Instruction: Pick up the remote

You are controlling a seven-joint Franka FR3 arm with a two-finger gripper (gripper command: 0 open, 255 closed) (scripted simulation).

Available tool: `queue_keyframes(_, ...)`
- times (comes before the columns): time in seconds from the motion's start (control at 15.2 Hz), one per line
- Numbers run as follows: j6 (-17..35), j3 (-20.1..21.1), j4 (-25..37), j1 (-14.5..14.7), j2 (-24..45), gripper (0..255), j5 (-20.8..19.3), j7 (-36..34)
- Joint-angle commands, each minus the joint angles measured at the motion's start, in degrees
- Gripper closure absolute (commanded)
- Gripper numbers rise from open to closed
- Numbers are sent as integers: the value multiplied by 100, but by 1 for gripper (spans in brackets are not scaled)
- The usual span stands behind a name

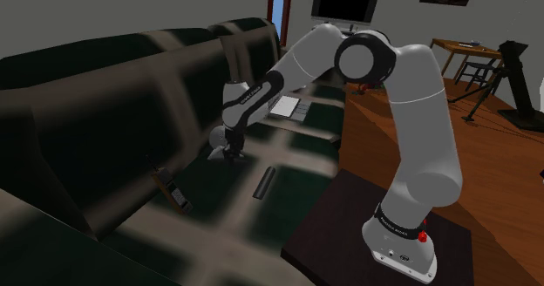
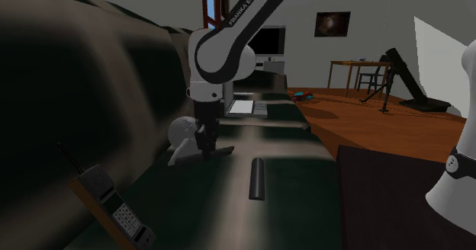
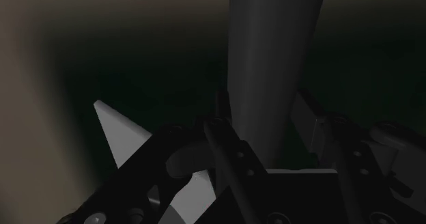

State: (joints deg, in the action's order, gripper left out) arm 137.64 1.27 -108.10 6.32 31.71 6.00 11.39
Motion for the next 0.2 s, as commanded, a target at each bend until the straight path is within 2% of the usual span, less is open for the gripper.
queue_keyframes(0.0, -111, -5, 0, -1, -121, 255, -7, -9)
queue_keyframes(0.13, -119, -5, 0, -1, -130, 255, -7, -10)
